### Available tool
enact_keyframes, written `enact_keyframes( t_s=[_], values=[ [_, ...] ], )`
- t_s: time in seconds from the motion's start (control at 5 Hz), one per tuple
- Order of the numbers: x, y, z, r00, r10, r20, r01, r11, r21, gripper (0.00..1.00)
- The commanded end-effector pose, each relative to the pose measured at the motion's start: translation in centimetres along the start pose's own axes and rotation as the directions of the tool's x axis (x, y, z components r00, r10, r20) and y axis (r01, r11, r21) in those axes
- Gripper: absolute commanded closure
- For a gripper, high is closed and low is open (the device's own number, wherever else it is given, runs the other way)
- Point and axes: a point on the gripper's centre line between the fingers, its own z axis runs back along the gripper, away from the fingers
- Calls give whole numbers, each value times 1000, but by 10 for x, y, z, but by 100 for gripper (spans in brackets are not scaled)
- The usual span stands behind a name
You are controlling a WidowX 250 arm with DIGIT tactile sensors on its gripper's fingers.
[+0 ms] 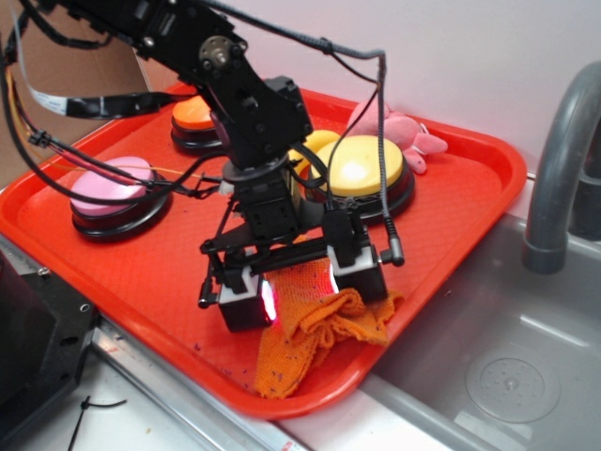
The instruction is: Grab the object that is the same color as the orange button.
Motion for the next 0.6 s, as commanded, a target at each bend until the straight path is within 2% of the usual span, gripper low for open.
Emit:
enact_keyframes(
  t_s=[0.0,0.4],
  values=[
    [6,-6,1,996,-45,83,42,999,33,100],
    [13,-2,40,956,-212,202,189,974,128,100]
  ],
)
